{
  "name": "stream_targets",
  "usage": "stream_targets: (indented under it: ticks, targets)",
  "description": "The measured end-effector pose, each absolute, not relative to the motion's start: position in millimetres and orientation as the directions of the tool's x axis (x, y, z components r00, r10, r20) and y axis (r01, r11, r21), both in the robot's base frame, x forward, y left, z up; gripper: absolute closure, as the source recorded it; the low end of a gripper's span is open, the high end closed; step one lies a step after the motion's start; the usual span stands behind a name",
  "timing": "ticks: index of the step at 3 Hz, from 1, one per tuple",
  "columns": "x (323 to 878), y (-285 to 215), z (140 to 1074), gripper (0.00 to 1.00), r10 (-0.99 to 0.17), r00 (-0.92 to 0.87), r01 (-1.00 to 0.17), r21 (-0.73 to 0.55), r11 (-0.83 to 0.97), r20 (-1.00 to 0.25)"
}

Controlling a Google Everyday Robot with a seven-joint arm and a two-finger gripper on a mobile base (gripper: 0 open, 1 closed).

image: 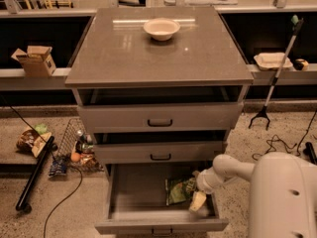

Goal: Pick green jalapeno chip bag from bottom drawer and place on counter

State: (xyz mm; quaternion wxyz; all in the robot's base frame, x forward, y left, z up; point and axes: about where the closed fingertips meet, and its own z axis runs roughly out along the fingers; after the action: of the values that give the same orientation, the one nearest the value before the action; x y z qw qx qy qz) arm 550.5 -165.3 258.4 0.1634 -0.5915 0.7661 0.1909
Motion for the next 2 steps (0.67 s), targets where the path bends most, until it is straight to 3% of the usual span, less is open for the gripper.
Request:
stream_targets:
  ticks: [2]
  targets:
    - [589.2, -160.0, 195.2, 0.00, -0.886, -0.210, -0.976, 0.035, 0.216, -0.414]
